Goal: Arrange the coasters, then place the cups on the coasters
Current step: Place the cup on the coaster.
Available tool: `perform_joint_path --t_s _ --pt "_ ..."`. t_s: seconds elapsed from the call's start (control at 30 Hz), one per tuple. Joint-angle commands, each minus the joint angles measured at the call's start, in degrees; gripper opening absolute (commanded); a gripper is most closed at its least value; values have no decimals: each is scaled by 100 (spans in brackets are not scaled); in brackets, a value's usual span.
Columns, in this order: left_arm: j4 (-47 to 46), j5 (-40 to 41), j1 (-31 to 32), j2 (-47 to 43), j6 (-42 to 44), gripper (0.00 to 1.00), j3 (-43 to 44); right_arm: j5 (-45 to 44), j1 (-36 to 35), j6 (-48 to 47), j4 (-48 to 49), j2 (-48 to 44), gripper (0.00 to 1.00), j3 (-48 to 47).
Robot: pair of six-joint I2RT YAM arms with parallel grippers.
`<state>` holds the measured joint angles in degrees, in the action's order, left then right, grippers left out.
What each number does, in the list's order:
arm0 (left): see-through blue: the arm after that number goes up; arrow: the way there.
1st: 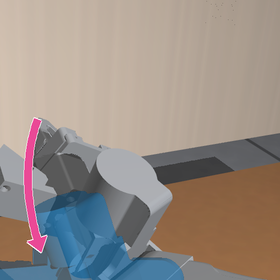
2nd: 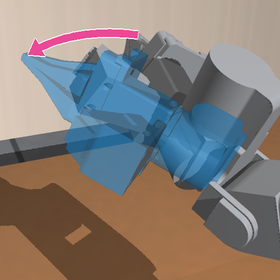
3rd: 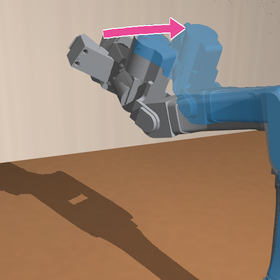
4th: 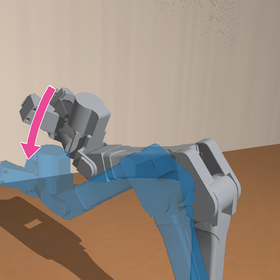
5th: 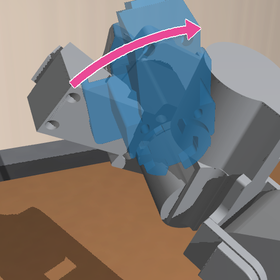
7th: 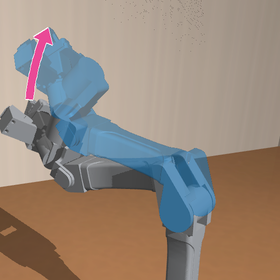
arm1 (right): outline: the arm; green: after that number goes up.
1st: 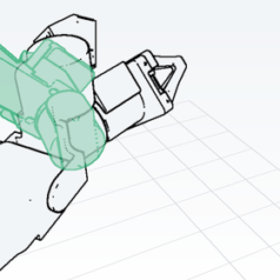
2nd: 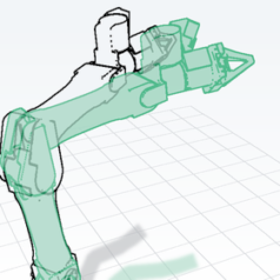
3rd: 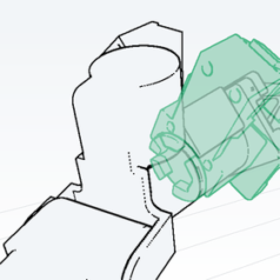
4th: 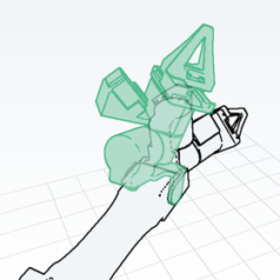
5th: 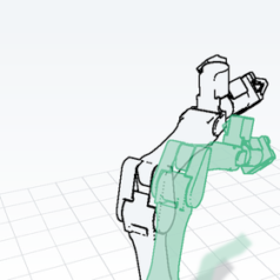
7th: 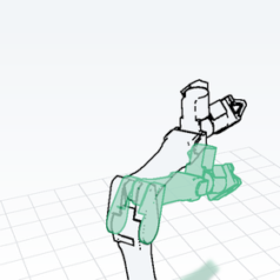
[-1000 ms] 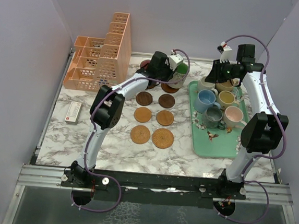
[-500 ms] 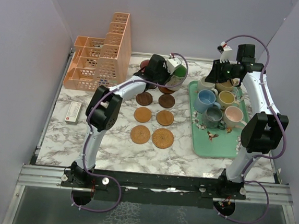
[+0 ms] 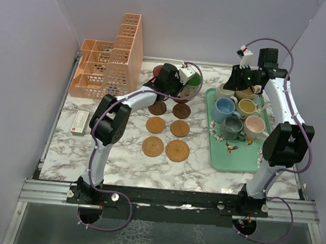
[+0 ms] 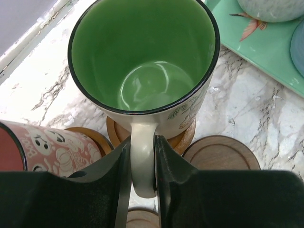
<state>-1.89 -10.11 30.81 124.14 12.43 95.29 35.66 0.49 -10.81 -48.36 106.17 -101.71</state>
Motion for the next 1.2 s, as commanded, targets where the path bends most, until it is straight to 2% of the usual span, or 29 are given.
perform_joint_path --t_s 0.0,0.5,0.6,0.77,1.17 --pt "-264 139 -2 -496 38 28 -246 47 43 -44 23 -44 19 20" --pt "231 -126 -5 -894 32 54 -251 222 39 -97 102 -62 19 69" --pt "367 -183 -5 -895 50 54 -158 391 39 -58 247 -40 21 46" --pt "558 -175 -4 -695 160 48 -26 645 17 -6 415 163 26 -169" --pt "533 -253 -5 -477 249 51 60 622 -420 796 1225 1140 50 -889"
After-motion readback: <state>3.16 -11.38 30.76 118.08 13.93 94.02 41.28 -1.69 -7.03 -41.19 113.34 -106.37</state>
